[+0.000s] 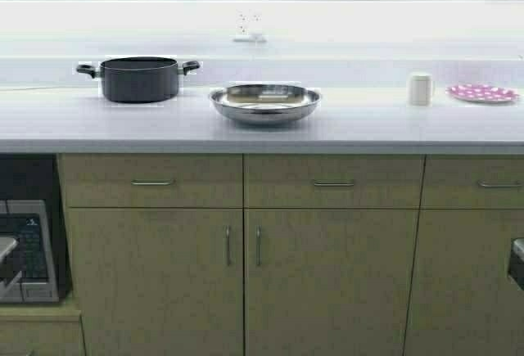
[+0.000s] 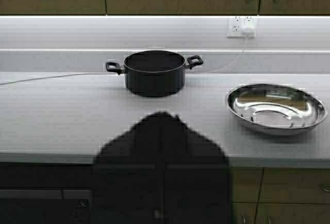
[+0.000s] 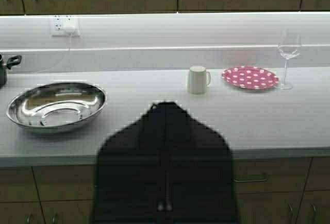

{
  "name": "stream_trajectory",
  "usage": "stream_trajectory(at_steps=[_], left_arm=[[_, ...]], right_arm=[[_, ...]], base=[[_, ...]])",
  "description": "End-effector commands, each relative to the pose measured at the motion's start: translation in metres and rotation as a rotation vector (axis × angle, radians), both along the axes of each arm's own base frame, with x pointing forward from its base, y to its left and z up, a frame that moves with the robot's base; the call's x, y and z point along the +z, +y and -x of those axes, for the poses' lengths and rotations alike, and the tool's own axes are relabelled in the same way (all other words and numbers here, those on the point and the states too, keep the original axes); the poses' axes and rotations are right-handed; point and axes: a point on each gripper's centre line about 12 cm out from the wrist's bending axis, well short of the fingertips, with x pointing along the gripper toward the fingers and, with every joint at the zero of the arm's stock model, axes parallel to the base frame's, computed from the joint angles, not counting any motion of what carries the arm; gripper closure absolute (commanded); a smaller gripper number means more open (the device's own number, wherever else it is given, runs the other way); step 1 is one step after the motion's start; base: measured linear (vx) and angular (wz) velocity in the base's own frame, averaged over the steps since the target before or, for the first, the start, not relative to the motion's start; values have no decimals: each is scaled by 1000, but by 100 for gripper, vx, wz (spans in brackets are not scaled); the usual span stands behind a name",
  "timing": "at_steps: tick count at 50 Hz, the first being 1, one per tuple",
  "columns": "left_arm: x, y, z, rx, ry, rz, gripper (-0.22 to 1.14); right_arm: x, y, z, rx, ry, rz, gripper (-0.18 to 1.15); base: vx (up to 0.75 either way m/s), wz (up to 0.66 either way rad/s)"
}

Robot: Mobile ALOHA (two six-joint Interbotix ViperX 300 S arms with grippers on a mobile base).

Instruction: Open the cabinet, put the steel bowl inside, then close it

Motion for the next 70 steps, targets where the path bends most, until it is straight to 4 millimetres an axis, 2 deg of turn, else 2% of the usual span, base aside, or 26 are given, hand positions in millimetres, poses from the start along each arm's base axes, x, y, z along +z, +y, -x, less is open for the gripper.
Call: stream_trajectory(at_steps=[1,5,13,24,53,70], left_arm=[[-5,-2,0,-9,0,-7,93],[-4,-2,1,-10,-11,-9,84],[-4,-2,1,-9,-12,-19,90],[-1,-2,2,-10,-28,-18,89],[-19,-2,1,-11,23,-6,89],[-17,-2,1,-11,9,-4,89]], right_arm=[[-6,0,0,3,20,-12,93],[-6,1,-1,5,20,-27,88],[-8,1,-4,11,43,-38,91],[-10,2,-7,17,57,-25,91],[-18,3,-10,20,88,-9,91],[-16,3,-9,22,82,-15,91]], base=[[6,-3],[7,-3],[9,0],[17,5],[30,0],[31,1]])
